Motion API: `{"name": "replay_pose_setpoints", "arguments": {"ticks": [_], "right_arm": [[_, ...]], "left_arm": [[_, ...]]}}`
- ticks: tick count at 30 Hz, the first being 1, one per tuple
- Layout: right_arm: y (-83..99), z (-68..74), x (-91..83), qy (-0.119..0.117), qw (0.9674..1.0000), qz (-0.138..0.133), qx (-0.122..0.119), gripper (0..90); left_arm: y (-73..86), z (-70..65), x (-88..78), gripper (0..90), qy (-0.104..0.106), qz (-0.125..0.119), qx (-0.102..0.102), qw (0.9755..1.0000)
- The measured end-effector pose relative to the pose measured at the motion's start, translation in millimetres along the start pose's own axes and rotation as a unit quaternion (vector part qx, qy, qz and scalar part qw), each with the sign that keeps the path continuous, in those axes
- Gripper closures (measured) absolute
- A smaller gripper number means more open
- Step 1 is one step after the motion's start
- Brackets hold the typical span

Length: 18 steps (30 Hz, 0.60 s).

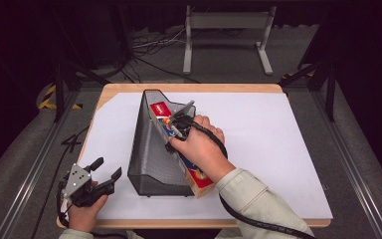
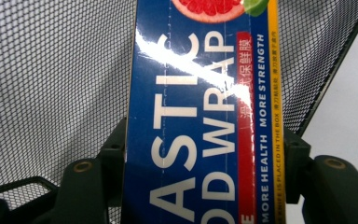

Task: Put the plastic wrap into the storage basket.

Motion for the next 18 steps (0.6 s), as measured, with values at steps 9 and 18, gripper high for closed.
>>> {"name": "replay_pose_setpoints", "arguments": {"ticks": [9,18], "right_arm": [[-2.7,3.4,11.0,0.005,0.9996,0.028,-0.009,39.2],[-5.3,1.7,17.8,0.011,0.9992,0.038,-0.010,38.9]], "left_arm": [[-0.1,0.2,0.0,28.5,0.000,-0.002,-0.001,1.0000],[0.2,-0.1,0.4,28.5,0.000,-0.001,-0.001,1.0000]]}}
Point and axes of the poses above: each handheld gripper's, and its own axes: x roughly forward along the jaws, y roughly out of its underside, z roughly to its left, the point moved 2 cm from there along x, roughly forward along the jaws, and after that the axes turned 12 degrees about y, right-handed, at the moved point
